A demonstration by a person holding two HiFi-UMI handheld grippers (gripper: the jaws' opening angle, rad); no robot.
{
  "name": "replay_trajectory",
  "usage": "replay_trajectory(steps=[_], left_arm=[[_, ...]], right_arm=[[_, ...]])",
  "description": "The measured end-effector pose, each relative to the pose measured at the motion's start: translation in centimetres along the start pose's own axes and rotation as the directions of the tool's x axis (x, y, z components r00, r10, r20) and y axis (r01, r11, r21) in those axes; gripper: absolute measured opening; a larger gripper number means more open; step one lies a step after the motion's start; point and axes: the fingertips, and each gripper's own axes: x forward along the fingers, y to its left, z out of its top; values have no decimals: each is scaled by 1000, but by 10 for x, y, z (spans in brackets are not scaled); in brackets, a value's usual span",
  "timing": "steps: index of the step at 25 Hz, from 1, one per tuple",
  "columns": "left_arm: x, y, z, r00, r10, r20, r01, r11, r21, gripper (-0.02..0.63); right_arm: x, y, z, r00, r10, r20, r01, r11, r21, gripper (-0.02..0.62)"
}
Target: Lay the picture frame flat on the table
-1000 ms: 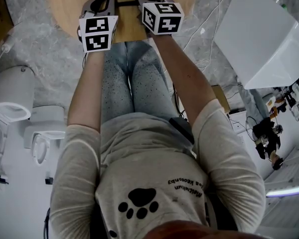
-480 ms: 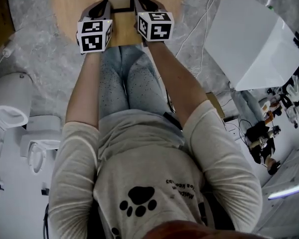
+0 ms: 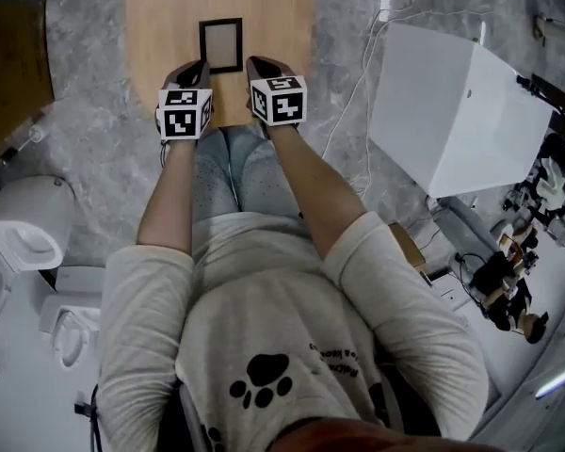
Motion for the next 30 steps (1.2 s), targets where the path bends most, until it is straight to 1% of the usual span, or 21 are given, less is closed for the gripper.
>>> replay_trajectory(steps=[6,10,15,17,20,22,26,28,30], left_arm=[[-39,-17,20,999,3,46,-4,999,35,9],[-62,-28,27,998,-5,61,0,996,90,9],[-86,-38,33,996,-13,94,1,991,133,9],[-98,-43,36,993,-9,116,-6,991,130,9],[-113,-48,46,988,0,154,-19,993,118,9],[-122,-51,54,984,4,179,-24,993,114,9],[-139,-57,64,976,14,216,-40,992,117,9],[-148,-60,72,970,19,240,-47,993,111,9],[-158,-63,80,963,26,267,-55,993,102,9]], right_arm=[[-38,14,8,1000,-11,25,11,1000,3,11],[-58,21,10,999,-20,41,20,1000,-8,11],[-82,18,24,992,-42,121,35,998,53,11],[-97,16,30,986,-46,158,37,997,61,11],[-118,17,40,978,-46,203,39,999,36,11],[-131,19,45,971,-46,235,38,998,41,11],[-157,25,51,949,-58,309,34,996,82,11],[-170,29,58,937,-55,344,28,996,83,11],[-183,35,70,924,-43,381,21,998,62,11]])
